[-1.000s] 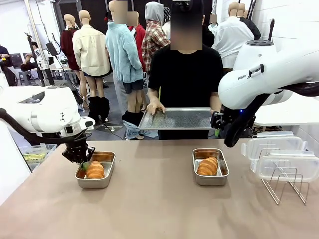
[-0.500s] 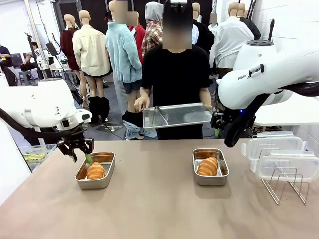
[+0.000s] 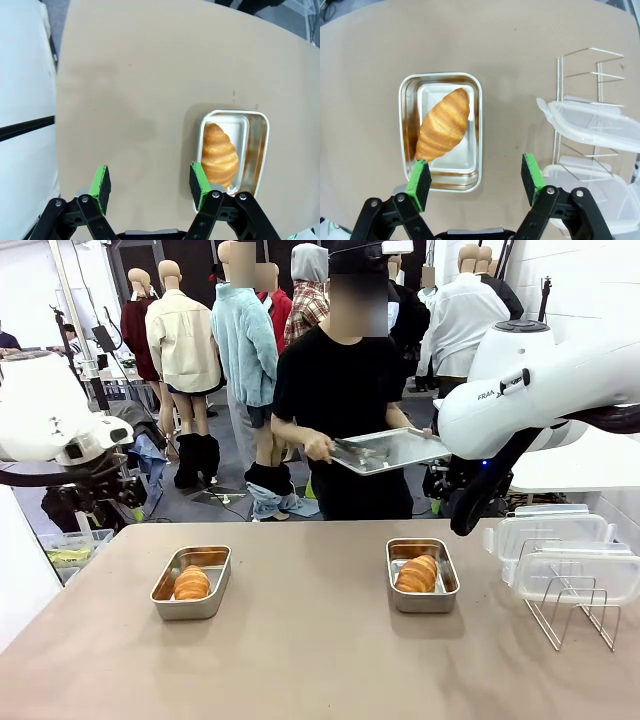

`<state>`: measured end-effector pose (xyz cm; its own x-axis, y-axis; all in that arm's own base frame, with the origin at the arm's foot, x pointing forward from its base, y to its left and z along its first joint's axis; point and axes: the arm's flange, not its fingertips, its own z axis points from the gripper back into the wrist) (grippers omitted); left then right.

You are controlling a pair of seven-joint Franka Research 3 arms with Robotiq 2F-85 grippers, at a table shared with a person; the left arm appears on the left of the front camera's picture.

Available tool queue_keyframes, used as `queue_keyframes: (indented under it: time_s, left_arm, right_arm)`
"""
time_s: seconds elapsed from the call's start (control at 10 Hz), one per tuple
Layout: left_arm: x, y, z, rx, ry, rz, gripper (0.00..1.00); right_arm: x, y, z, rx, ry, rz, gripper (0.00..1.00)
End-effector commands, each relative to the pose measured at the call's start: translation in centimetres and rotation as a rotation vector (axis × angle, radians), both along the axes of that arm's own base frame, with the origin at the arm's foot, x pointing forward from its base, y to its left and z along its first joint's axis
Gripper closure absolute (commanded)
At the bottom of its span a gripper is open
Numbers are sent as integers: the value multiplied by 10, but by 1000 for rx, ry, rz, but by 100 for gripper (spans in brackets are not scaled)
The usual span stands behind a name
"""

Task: Place the bread in airtight containers.
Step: Once an object is inside an Airtight Container , place the container in the center of the table, then pick up one Airtight Container lid and hand it to the human.

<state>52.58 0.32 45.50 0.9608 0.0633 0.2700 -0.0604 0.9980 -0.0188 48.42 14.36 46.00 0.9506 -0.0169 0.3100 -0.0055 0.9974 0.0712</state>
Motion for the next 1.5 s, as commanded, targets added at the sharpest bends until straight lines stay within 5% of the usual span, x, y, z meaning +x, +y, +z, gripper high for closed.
queue_keyframes:
  time_s: [0.0,1.4]
  left_arm:
    - [8,12,-4,26,4,17,18]
    - [5,29,-3,9,4,45,18]
  right_arm:
    - [-2,0,-3,9,-5,-3,10]
    - [-2,0,-3,9,-5,-3,10]
